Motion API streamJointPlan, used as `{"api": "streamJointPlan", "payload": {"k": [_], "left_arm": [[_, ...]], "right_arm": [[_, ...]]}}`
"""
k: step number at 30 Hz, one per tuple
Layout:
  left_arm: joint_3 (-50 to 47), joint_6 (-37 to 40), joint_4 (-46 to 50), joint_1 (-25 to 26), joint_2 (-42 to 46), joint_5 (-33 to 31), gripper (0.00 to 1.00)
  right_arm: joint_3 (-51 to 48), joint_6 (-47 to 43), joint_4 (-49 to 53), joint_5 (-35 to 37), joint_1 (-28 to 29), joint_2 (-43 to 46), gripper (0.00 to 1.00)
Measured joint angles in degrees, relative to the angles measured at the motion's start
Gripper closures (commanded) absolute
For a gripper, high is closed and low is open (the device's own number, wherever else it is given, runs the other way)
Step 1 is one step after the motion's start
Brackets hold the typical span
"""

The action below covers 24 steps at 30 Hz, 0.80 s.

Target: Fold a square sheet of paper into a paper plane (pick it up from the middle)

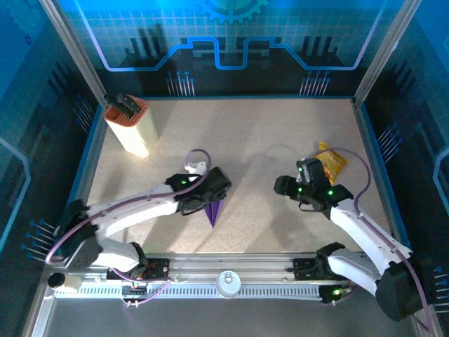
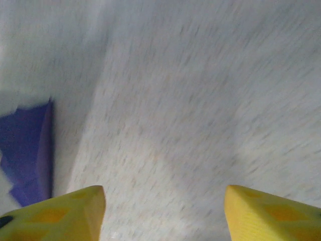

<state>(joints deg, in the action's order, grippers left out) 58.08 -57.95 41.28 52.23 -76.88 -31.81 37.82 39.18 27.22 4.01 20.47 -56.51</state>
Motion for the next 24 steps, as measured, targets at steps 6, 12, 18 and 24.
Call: {"api": "streamJointPlan", "payload": {"k": [6, 12, 18, 24], "left_arm": [[-11.8, 11.1, -6.5, -15.9, 14.5, -3.5, 0.0], [-20.1, 26.3, -15.7, -32.1, 18.6, -4.2, 0.0], [-28.1, 38.9, -33.0, -41.2, 15.4, -2.8, 0.0], [-35.8, 45.9, -57.4, -42.8, 6.2, 0.7, 0.0]], "right_arm": [[-0.7, -15.6, -10.4, 18.2, -2.7, -2.0, 0.3], [-8.2, -28.0, -30.7, 19.2, -12.5, -12.6, 0.3], [-13.7, -34.4, -52.3, 10.5, -15.5, -21.4, 0.31], [-16.3, -39.0, -70.7, 4.4, -15.1, -31.0, 0.28]]}}
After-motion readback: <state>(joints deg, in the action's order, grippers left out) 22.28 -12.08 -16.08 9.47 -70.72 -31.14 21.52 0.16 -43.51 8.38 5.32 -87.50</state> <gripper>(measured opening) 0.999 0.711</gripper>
